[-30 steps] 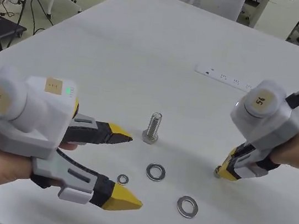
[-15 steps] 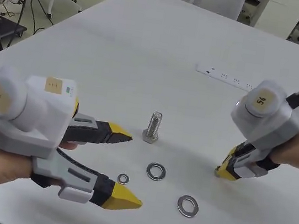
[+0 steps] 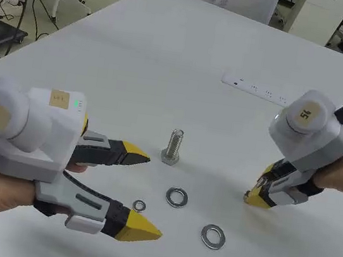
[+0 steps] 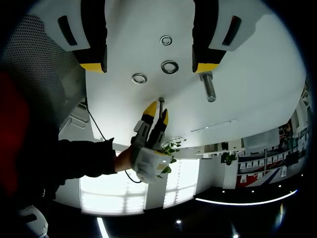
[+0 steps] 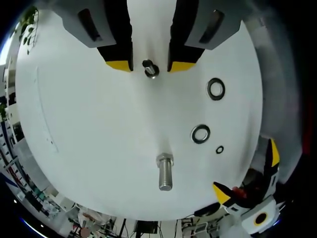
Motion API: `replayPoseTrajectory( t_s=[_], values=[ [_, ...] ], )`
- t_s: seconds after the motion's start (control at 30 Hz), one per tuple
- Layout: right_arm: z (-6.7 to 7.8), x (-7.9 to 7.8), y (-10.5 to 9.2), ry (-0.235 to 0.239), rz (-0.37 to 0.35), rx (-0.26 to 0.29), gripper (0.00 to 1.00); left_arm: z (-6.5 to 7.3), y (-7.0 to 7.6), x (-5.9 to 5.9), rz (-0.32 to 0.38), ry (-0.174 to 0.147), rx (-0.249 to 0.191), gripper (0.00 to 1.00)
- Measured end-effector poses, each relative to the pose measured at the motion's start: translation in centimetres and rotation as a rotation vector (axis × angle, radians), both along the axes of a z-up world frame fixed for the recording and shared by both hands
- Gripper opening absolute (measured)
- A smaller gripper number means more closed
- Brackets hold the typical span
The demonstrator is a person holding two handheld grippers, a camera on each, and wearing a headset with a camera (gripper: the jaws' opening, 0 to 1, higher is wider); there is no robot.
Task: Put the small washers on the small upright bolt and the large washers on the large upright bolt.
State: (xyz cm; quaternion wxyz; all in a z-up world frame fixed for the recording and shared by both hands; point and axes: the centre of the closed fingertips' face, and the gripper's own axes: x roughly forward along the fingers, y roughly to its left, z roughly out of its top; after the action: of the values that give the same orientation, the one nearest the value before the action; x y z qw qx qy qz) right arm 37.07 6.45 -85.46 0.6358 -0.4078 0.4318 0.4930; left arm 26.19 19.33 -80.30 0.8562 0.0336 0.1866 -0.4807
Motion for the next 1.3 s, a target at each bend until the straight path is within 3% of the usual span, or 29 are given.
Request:
replayPoseTrajectory(
  t_s=[0.6, 1.07, 1.3],
  values=[
    [0.9, -1.4, -1.1, -0.011, -0.029, 0.015, 0.33, 0.2, 0.0, -0.2, -0.006, -0.006, -0.002, 0.69],
    [1.1, -3.7, -1.6, 0.001, -0.038, 0.018, 0.32, 0.4, 0.0, -0.2, -0.008, -0.017, -0.006, 0.69],
    [1.2, -5.7, -0.8, 0.016, -0.018, 0.031, 0.32, 0.5, 0.0, -0.2, -0.007, -0.023, -0.005, 0.69]
  ],
)
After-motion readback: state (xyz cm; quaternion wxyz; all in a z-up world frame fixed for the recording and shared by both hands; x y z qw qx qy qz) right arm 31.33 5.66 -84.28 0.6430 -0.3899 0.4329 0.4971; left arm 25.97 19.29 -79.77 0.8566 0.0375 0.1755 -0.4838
